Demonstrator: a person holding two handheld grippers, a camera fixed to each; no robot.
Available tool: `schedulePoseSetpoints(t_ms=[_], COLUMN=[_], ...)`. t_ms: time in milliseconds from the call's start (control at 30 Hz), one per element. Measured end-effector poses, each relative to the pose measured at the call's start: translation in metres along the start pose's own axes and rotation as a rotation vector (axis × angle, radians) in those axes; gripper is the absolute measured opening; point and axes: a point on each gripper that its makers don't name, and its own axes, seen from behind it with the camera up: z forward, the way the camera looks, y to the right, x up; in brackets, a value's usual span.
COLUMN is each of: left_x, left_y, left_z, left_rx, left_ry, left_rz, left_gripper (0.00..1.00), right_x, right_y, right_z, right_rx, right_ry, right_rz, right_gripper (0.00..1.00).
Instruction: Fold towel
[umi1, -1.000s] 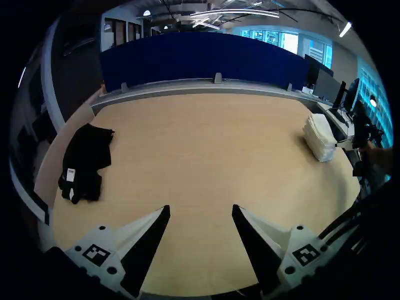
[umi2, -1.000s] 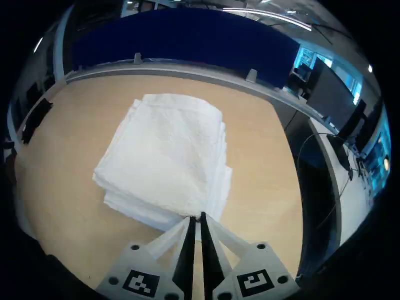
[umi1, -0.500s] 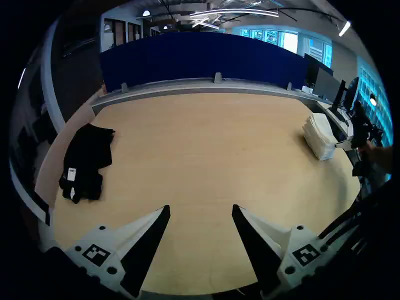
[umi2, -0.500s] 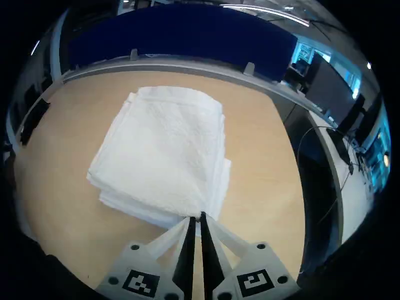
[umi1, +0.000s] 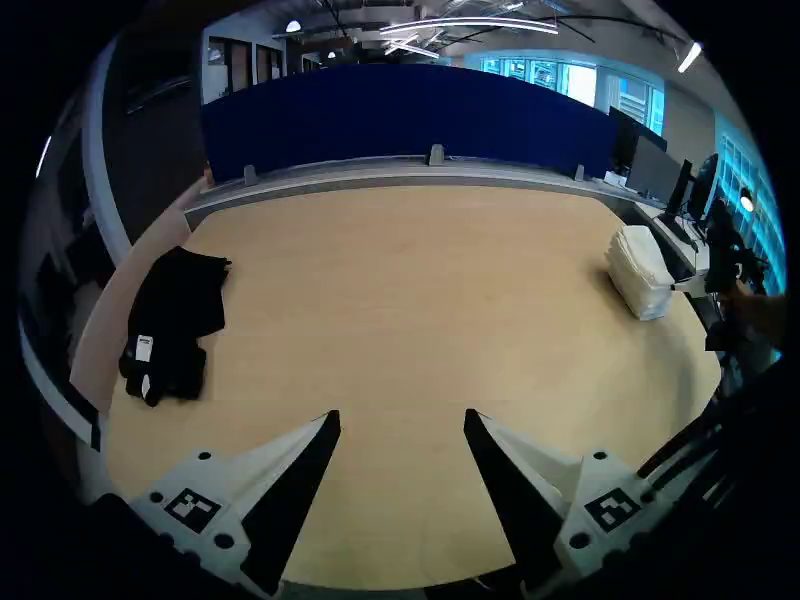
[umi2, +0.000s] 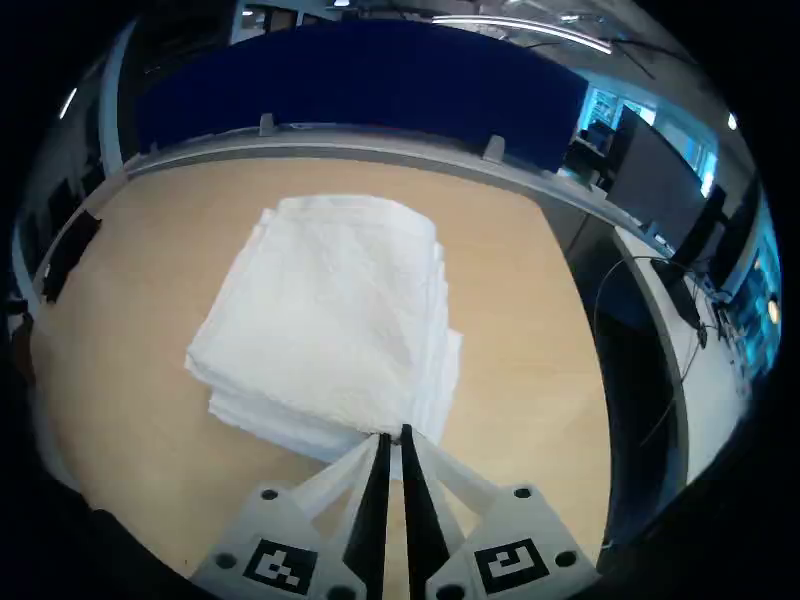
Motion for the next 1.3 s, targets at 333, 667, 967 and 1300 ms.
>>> schedulePoseSetpoints(t_ms=[333,667,967,1300], left_x=[0.004,0.005,0.005,0.005], left_y=[0.003,0.005,0.003,-0.003], left_z=[0.002,0.003,0.000,-0.001], left_rx=[-0.006,-0.012,-0.006,0.002], left_ry=[0.002,0.004,0.007,0.008], left_rz=[0.003,0.002,-0.007,-0.012], left_gripper=[0.92,0.92,0.92,0.92], right_x=[0.007,0.031,0.060,0.059], right_y=[0.005,-0.010,-0.044,-0.059], right_z=[-0.010,-0.017,-0.004,0.013], right_rx=[-0.026,0.006,0.046,0.051], right_ry=[0.040,0.097,0.136,0.119], right_rz=[0.002,0.036,0.049,0.050], right_gripper=[0.56,1.00,1.00,1.00])
